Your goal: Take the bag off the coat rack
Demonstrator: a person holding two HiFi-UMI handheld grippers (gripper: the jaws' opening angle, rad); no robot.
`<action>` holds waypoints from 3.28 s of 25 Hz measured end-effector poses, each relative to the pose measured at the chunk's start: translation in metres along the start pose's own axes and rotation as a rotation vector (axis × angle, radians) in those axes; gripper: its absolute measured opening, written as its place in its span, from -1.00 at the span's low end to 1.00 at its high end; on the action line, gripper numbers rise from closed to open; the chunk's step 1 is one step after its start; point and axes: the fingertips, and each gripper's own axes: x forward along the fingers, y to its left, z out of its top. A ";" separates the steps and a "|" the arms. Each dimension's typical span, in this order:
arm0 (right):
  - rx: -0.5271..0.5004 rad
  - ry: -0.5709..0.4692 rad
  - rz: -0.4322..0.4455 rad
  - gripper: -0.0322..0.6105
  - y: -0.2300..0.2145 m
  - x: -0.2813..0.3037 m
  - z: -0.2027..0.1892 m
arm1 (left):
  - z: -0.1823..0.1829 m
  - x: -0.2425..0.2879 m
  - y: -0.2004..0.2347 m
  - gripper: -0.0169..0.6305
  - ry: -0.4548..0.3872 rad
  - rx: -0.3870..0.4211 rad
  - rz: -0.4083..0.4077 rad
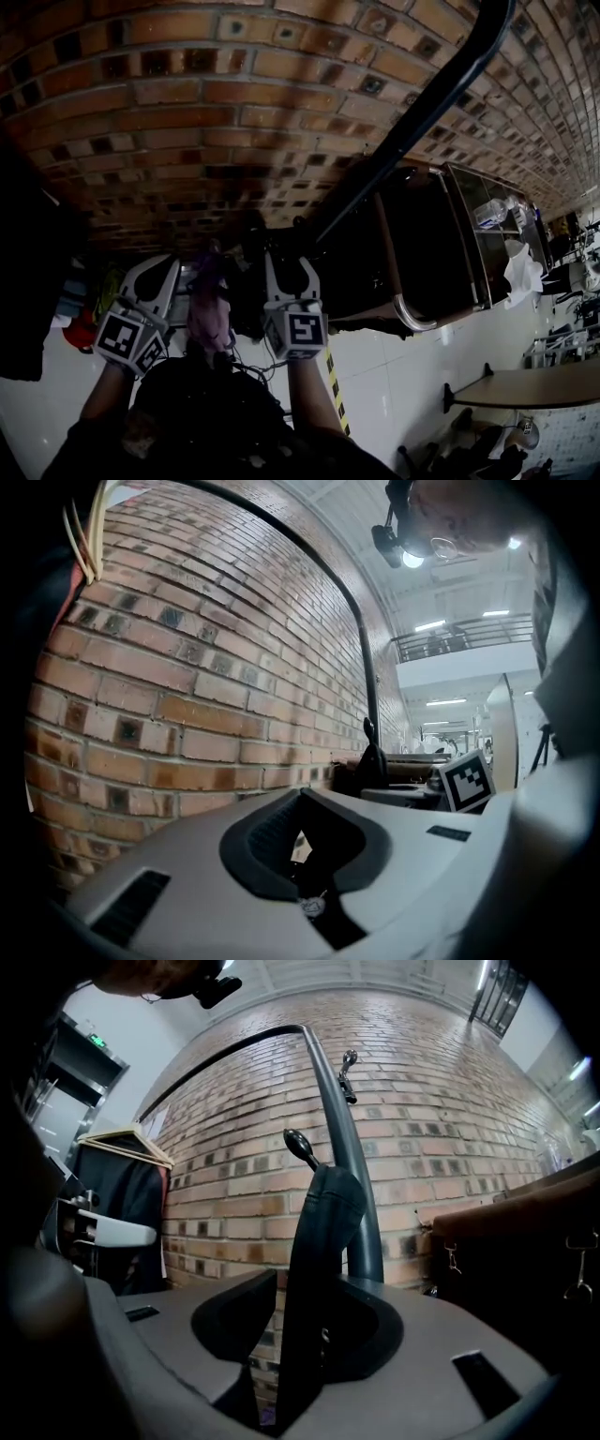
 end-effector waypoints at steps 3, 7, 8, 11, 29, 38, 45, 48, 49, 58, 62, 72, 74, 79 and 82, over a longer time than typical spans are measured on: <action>-0.028 -0.011 -0.060 -0.68 -0.009 -0.001 0.002 | -0.001 0.001 0.009 -0.84 0.010 0.001 -0.007; -0.012 -0.010 -0.037 -0.62 -0.005 -0.011 0.005 | -0.001 0.005 0.019 -0.84 0.009 0.000 -0.015; -0.001 -0.013 -0.027 -0.58 -0.005 -0.013 0.004 | -0.001 0.007 0.020 -0.84 0.007 -0.002 -0.019; 0.036 -0.003 -0.008 -0.56 -0.007 -0.016 0.003 | -0.002 0.011 0.019 -0.84 0.005 -0.003 -0.036; 0.040 -0.076 0.100 -0.77 0.012 -0.040 0.052 | 0.006 0.023 0.017 -0.84 0.002 -0.005 -0.064; 0.064 -0.138 0.115 -0.78 0.010 -0.037 0.085 | 0.010 0.029 0.018 -0.84 0.001 0.005 -0.086; 0.116 -0.177 0.123 -0.78 0.008 -0.033 0.111 | 0.010 0.033 0.021 -0.84 0.006 -0.004 -0.090; 0.128 -0.179 0.126 -0.78 0.007 -0.029 0.118 | 0.010 0.034 0.024 -0.84 -0.002 -0.013 -0.089; 0.132 -0.180 0.127 -0.78 0.007 -0.028 0.120 | 0.011 0.035 0.025 -0.84 -0.003 -0.013 -0.090; 0.155 -0.179 0.132 -0.78 0.011 -0.021 0.129 | 0.011 0.040 0.040 -0.84 -0.004 -0.025 -0.084; 0.153 -0.188 0.146 -0.78 0.014 -0.016 0.138 | 0.008 0.045 0.043 -0.84 0.002 -0.035 -0.089; 0.077 -0.216 0.251 -0.78 0.052 0.002 0.164 | 0.016 0.050 0.057 -0.84 -0.025 -0.039 -0.091; 0.091 -0.203 0.271 -0.78 0.060 0.004 0.159 | 0.019 0.048 0.061 -0.84 -0.030 -0.037 -0.088; 0.171 -0.183 0.330 -0.78 0.075 0.004 0.141 | 0.020 0.041 0.067 -0.84 -0.025 -0.031 -0.094; 0.206 -0.179 0.346 -0.78 0.082 0.000 0.130 | 0.017 0.038 0.069 -0.84 -0.015 -0.031 -0.106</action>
